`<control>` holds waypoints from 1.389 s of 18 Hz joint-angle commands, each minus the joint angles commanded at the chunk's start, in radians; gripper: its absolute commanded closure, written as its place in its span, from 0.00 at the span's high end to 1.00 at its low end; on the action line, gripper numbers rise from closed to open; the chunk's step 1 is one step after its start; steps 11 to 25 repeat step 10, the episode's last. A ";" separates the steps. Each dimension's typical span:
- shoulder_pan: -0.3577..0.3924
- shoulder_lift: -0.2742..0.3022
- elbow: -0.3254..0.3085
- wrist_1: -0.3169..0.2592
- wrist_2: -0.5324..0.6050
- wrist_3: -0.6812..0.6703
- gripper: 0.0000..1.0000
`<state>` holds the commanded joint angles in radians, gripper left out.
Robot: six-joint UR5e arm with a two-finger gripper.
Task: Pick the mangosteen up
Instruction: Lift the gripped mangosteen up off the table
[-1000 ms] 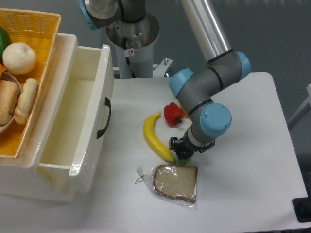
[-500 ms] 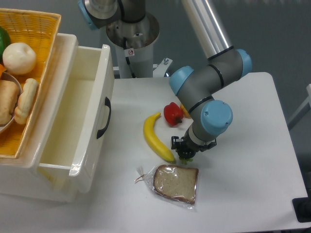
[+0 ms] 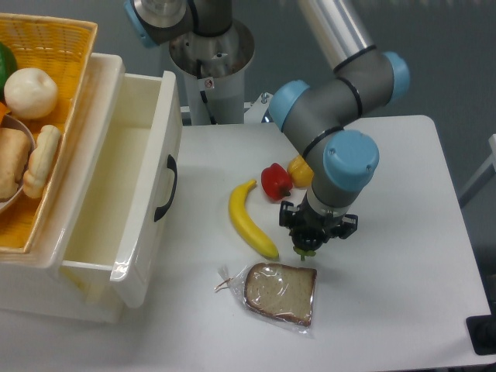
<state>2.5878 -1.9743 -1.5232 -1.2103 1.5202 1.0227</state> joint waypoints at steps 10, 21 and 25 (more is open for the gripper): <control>0.008 0.038 -0.008 -0.032 0.068 0.117 0.41; 0.008 0.038 -0.008 -0.032 0.068 0.117 0.41; 0.008 0.038 -0.008 -0.032 0.068 0.117 0.41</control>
